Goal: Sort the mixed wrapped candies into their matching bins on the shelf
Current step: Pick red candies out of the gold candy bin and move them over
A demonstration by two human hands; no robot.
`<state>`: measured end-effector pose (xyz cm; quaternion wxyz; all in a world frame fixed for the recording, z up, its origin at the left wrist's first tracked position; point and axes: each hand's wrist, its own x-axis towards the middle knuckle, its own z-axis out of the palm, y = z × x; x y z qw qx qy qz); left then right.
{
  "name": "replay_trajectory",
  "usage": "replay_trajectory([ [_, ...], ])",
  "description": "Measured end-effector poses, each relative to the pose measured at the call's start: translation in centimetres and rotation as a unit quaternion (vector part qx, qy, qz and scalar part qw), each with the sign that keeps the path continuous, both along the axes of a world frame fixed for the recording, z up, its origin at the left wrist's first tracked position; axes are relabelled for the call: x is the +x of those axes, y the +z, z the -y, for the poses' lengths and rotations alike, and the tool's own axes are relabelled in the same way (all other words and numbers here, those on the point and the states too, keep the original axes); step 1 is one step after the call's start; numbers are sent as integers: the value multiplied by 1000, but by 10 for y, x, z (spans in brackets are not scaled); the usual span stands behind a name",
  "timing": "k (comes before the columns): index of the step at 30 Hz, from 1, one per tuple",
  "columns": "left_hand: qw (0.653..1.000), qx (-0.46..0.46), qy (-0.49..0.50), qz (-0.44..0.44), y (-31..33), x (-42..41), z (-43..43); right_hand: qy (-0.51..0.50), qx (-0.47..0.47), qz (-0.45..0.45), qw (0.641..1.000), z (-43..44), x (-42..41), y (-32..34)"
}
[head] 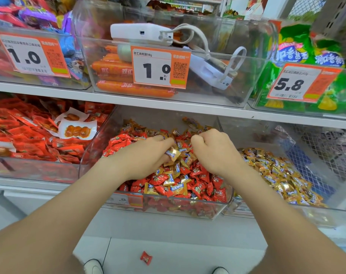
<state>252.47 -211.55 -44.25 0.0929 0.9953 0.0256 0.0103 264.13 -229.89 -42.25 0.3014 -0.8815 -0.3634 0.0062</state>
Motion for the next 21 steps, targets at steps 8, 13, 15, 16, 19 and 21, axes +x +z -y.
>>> replay_trajectory([
  [8, 994, -54, 56, 80, 14, -22, 1, 64, -22, 98, 993, -9, 5, -3],
  [13, 992, -75, 75, 64, 18, -33, -3, 118, -84, 135, 980, -10, 2, -5],
  [15, 995, -59, 68, 35, 16, -37, -7, 126, -130, 159, 970, -10, 0, -6],
  [16, 997, -45, 64, 27, 15, -38, -8, 125, -158, 170, 965, -10, -1, -8],
  [19, 998, 7, 57, 6, 15, -42, -6, 117, -223, 183, 950, -15, -6, -13],
  [21, 998, 28, 55, -16, 14, -42, -4, 125, -246, 184, 943, -19, -8, -15],
])
